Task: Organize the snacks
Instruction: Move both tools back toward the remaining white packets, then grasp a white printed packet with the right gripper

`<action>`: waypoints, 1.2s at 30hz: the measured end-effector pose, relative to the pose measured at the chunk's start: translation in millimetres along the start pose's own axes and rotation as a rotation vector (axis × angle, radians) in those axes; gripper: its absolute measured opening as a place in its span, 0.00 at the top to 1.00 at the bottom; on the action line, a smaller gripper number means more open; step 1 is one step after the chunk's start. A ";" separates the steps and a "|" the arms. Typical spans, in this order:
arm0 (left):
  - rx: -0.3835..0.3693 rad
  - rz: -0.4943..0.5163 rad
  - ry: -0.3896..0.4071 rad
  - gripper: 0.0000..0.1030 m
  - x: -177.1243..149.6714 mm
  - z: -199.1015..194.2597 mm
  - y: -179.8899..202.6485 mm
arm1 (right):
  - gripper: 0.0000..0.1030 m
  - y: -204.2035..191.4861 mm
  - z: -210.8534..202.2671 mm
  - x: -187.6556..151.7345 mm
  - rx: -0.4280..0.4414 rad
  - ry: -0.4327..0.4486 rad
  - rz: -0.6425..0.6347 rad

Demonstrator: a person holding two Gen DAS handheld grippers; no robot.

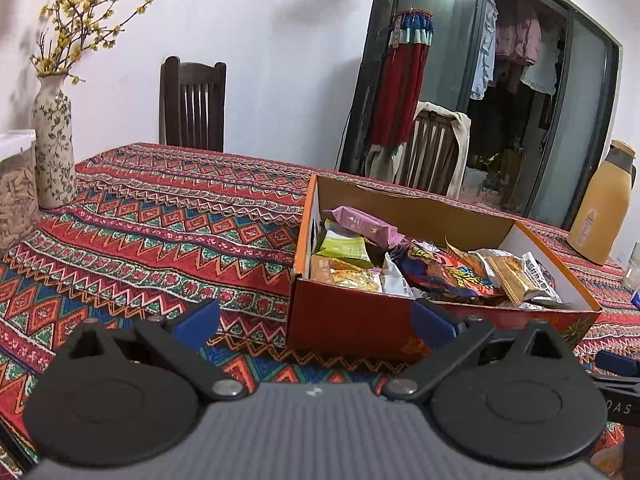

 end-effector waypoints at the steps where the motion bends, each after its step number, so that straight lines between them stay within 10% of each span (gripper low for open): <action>1: -0.001 -0.003 -0.001 0.00 -0.1 0.0 -0.7 | 0.00 -2.4 1.5 0.7 0.009 -0.013 -0.002; 10: -0.019 -0.036 -0.009 0.00 0.5 -1.1 -6.3 | 0.00 -19.3 40.5 -14.4 -0.052 -0.198 -0.065; 26: -0.039 -0.047 -0.006 0.00 0.2 -4.5 -6.9 | 0.00 -23.3 42.9 -9.3 -0.044 -0.203 -0.078; 36: -0.040 -0.050 -0.016 0.00 -0.6 -2.0 -7.9 | 0.53 -22.7 17.3 -16.7 0.017 -0.135 -0.092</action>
Point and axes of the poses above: each gripper's, at about its wrist camera, not at the fingertips, and z roughly the way its jaws point, y to its right, x to its top, the point moved 10 cm from there along z, roughly the way its jaws point, and after that the axes turned 12 degrees about -y, right-handed, at the moved point
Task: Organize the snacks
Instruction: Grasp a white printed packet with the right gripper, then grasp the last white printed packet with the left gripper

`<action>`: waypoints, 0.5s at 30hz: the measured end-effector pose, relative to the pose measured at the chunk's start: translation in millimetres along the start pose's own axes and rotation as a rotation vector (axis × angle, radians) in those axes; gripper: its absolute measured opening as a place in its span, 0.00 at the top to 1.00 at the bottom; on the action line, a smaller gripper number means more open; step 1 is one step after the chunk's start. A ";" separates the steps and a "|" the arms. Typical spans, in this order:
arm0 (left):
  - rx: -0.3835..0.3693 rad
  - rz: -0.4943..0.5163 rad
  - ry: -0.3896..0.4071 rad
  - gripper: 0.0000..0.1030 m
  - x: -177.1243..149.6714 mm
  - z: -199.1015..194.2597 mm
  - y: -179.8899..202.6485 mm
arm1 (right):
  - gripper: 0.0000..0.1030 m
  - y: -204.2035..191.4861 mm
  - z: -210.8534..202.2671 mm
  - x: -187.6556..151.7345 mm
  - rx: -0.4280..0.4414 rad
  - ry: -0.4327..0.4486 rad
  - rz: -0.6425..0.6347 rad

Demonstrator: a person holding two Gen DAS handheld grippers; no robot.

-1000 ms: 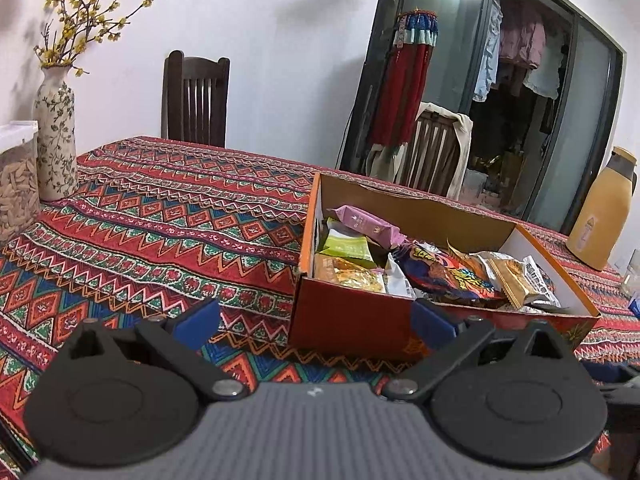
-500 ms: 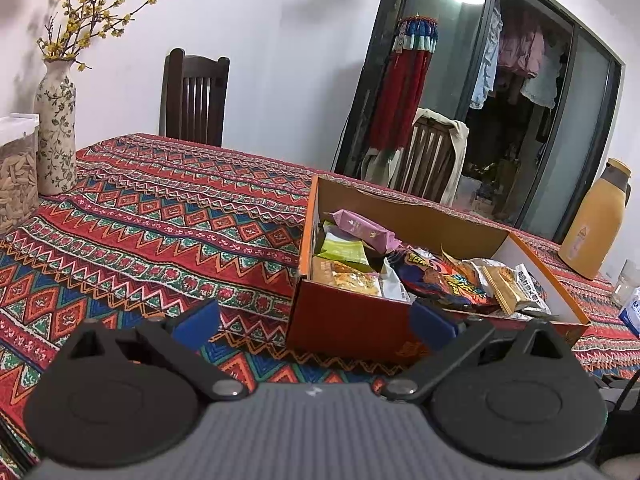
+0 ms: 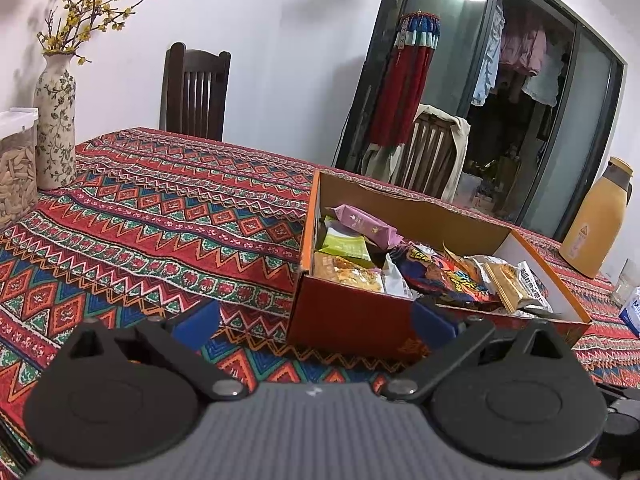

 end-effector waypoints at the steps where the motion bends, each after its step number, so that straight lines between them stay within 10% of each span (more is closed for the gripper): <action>1: 0.001 0.000 -0.002 0.00 -0.4 0.3 0.0 | 0.55 0.7 -2.5 -0.9 0.008 0.006 0.003; 15: 0.036 0.033 -0.040 0.00 -6.2 13.7 3.8 | 0.56 38.3 -31.7 -7.5 -0.023 0.119 0.068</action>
Point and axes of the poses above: each gripper's, at about its wrist camera, not at the fingertips, and z roughly the way its jaws point, y to its right, x to its top, the point moved 10 cm from there along z, roughly the way its jaws point, and after that the axes turned 12 degrees about -y, right-handed, at the moved point
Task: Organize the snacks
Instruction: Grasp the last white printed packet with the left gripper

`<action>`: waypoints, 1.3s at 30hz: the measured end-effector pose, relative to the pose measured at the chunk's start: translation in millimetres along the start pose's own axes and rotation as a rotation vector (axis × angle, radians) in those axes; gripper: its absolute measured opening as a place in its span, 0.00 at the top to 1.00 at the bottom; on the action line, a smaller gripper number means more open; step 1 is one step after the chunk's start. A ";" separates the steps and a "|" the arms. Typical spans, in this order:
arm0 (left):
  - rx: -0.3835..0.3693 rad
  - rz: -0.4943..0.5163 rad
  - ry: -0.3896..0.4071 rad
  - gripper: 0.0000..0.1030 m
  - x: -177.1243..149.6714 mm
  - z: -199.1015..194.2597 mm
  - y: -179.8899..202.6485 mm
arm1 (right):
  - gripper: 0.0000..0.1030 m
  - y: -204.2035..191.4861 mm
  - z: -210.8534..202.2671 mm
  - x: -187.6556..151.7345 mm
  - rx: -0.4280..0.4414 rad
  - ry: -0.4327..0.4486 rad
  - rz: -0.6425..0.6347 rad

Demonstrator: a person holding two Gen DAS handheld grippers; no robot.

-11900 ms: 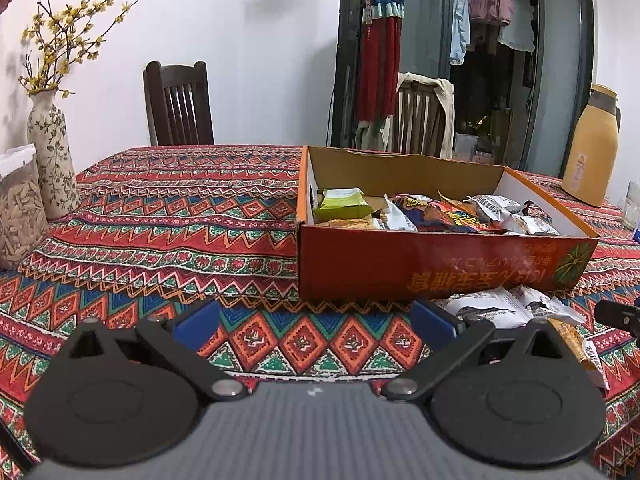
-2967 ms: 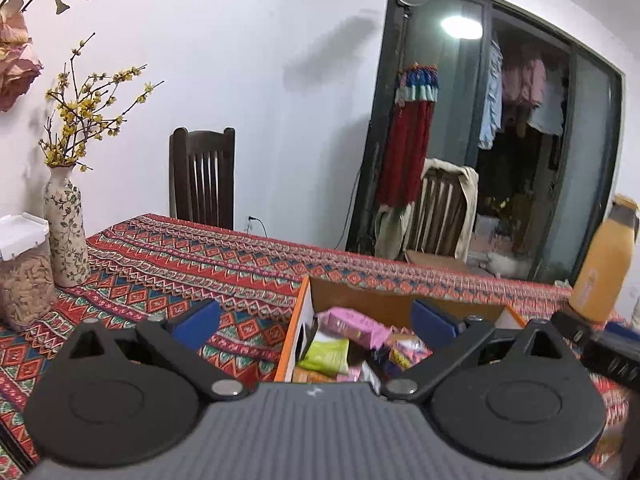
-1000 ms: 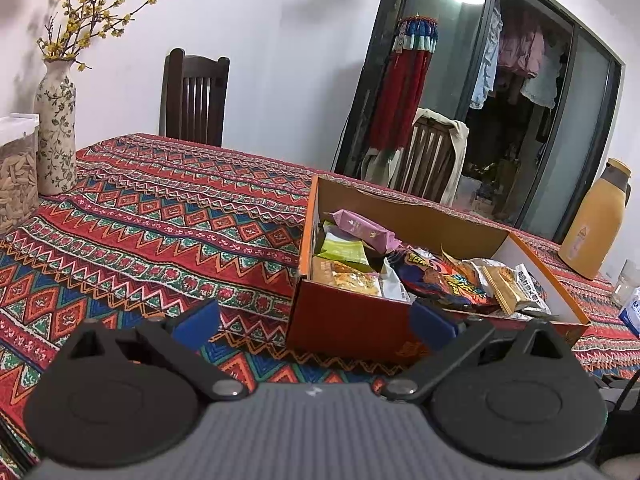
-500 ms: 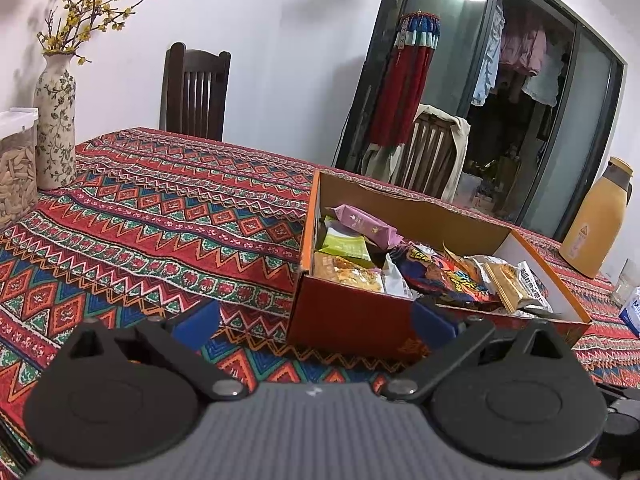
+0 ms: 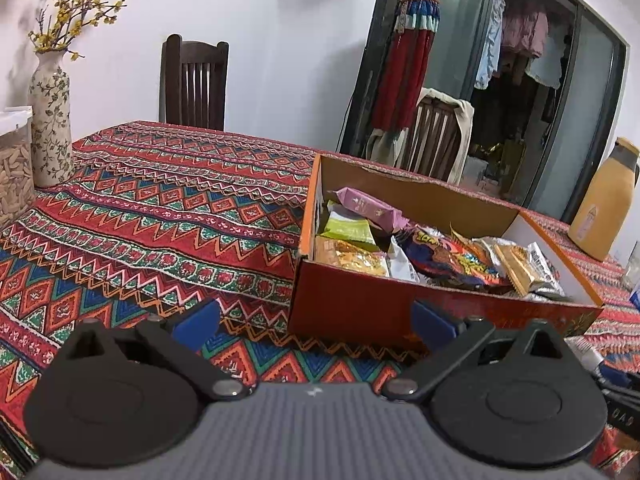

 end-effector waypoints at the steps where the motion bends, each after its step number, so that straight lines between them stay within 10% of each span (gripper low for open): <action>1: 0.007 0.006 -0.002 0.00 -0.7 1.3 1.2 | 0.56 1.3 -1.5 0.5 0.007 0.010 0.010; 39: 0.119 0.201 -0.266 0.11 -48.7 63.0 133.0 | 0.55 21.3 -10.4 -0.1 0.020 0.071 0.119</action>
Point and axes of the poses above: each gripper's, at about its wrist camera, not at the fingertips, and z roughly the way its jaws point, y to its right, x to its top, the point moved 10 cm from there along z, roughly the way its jaws point, and after that the axes turned 12 degrees about -y, right-handed, at the moved point
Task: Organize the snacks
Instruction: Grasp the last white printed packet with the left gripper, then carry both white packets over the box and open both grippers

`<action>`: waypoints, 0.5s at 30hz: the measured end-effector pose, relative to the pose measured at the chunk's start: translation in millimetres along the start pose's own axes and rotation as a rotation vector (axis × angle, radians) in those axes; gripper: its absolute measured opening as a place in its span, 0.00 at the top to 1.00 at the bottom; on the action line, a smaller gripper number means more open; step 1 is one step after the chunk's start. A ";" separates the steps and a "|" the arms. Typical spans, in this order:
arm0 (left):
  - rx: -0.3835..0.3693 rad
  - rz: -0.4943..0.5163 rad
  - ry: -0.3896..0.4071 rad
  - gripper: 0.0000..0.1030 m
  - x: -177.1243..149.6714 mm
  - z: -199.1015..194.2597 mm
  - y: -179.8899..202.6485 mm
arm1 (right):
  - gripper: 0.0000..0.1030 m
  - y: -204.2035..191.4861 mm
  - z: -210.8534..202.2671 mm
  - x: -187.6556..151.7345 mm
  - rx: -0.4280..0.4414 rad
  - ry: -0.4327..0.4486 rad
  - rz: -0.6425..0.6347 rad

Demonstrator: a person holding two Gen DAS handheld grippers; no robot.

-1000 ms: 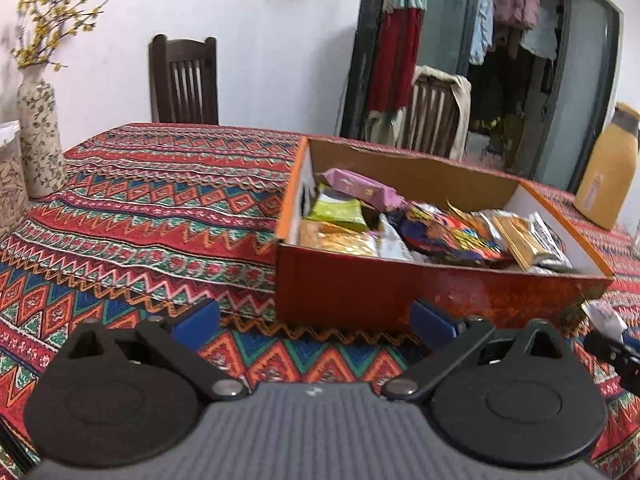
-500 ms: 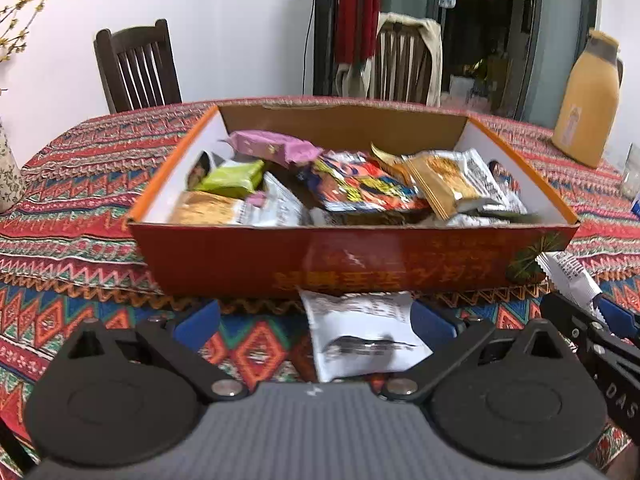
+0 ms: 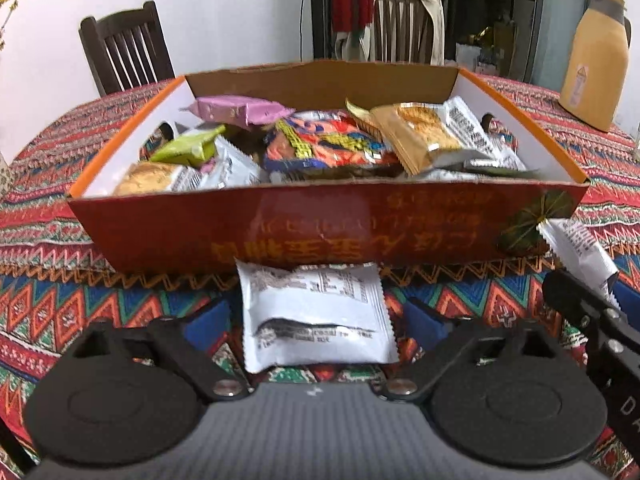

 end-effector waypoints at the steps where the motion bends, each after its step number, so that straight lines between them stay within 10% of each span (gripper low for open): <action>1: -0.004 -0.005 0.000 0.11 -0.6 0.3 -0.5 | 0.55 0.0 0.0 0.1 0.001 0.000 0.000; 15: -0.079 0.010 0.009 0.48 -6.2 -12.9 -3.1 | 0.54 -1.2 1.0 0.3 0.012 -0.005 0.002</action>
Point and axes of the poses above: each gripper's, at about its wrist camera, not at the fingertips, and z roughly the way its jaws point, y to its right, x to its top, the point moved 10 cm from there along z, roughly the way its jaws point, and after that the axes turned 12 degrees about -y, right-handed, at the moved point
